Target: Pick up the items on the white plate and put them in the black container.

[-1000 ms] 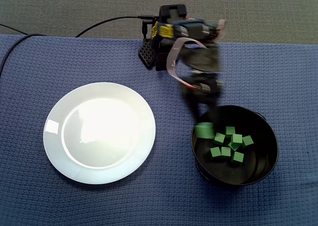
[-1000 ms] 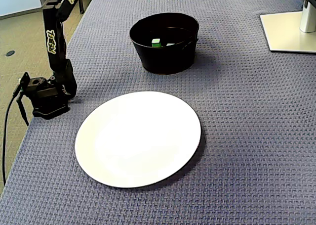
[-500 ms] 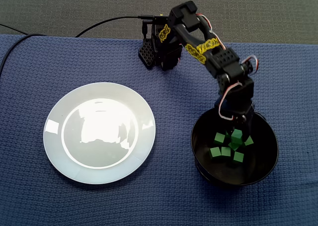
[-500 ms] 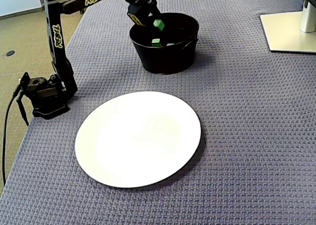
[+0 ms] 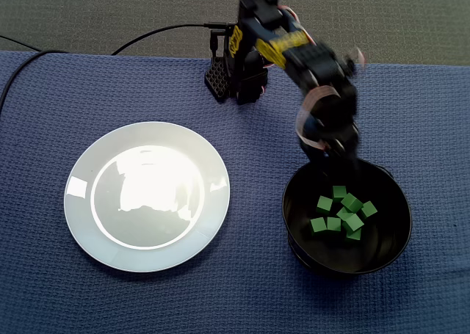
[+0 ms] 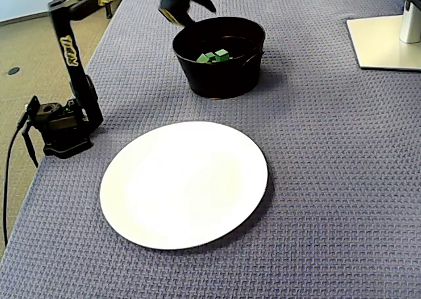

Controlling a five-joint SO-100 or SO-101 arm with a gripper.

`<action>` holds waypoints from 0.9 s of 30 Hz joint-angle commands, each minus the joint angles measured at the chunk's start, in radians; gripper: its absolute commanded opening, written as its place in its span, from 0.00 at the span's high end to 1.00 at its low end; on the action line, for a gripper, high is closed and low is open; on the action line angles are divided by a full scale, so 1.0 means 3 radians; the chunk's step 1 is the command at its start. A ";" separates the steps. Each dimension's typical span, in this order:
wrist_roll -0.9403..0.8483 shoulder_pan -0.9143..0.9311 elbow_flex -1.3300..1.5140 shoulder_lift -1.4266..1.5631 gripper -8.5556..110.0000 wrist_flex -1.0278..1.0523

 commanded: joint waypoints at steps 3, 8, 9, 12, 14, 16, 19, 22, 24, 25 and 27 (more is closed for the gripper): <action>-0.0225 0.0808 0.0486 0.1350 0.93 0.0164; -0.1212 0.1181 0.1984 0.2623 0.93 -0.0107; -0.1432 0.1258 0.2291 0.2879 0.93 -0.0174; -0.2107 0.1442 0.3186 0.3615 0.93 -0.0322; -0.2546 0.1508 0.3641 0.3932 0.93 -0.0189; -0.2909 0.1621 0.4065 0.4116 0.93 -0.0143; -0.3400 0.1718 0.4704 0.4459 0.93 -0.0235; -0.3743 0.1718 0.5164 0.4837 0.93 -0.0240; -0.3988 0.1739 0.5384 0.4960 0.93 -0.0358; -0.4050 0.1754 0.5476 0.5001 0.93 -0.0399; -0.4111 0.1759 0.5604 0.5006 0.93 -0.0419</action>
